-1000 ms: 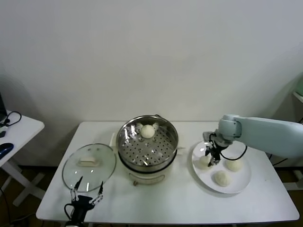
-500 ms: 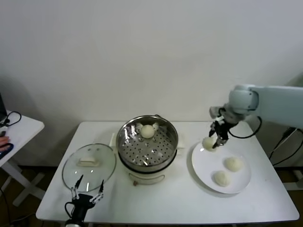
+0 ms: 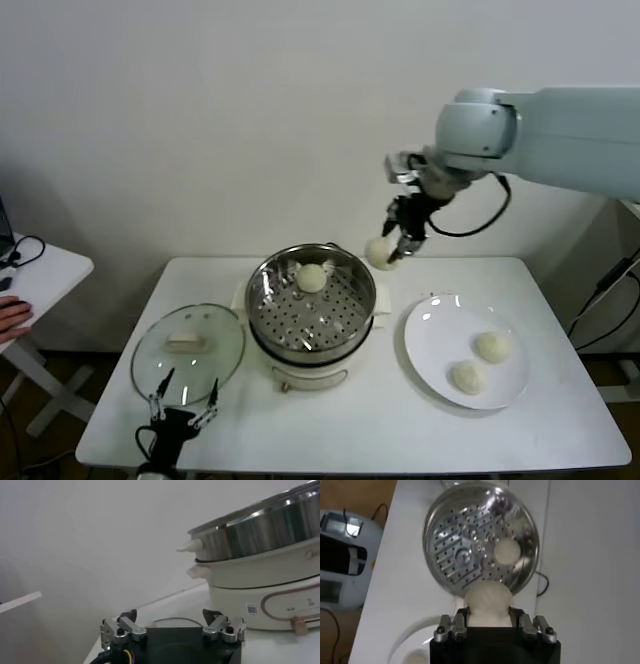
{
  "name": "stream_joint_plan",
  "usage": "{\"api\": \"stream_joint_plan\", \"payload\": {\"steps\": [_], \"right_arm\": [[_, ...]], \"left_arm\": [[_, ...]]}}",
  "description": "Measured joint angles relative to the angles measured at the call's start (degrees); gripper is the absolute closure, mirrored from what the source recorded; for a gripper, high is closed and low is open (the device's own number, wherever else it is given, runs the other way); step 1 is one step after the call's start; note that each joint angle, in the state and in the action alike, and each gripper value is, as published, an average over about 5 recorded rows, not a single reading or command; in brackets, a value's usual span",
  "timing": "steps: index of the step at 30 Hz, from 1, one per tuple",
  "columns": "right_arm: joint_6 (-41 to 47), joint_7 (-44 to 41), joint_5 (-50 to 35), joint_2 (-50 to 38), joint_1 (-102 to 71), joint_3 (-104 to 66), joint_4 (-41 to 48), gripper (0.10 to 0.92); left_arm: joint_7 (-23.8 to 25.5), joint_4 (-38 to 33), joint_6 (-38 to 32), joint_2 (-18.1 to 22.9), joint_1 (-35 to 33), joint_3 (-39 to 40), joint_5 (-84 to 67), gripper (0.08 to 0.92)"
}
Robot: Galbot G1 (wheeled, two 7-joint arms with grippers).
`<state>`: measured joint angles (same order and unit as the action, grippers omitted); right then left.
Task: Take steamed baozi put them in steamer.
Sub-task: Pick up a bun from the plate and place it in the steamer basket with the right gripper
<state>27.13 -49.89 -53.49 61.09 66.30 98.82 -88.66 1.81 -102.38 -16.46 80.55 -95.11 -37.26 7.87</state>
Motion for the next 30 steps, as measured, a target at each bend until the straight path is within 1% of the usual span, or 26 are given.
{"api": "stream_joint_plan", "payload": {"steps": [7,14,30], "right_arm": [[2.51,2.96,-0.76,7.47,-7.00,-5.17,3.35,0.465],[3.69,5.08,1.03,13.25,-14.24,-7.35,7.94,0.465],[3.59,6.99,7.39,21.41,-26.03,-9.57,18.62,0.465]], "left_arm": [[0.02,-0.16,0.00,0.45,0.06,0.01,-0.03,0.177],[0.04,-0.14,-0.08,0.47,0.01,-0.06,0.00,0.177],[-0.13,0.40,-0.36,0.29,0.26,0.07,0.50,0.177]]}}
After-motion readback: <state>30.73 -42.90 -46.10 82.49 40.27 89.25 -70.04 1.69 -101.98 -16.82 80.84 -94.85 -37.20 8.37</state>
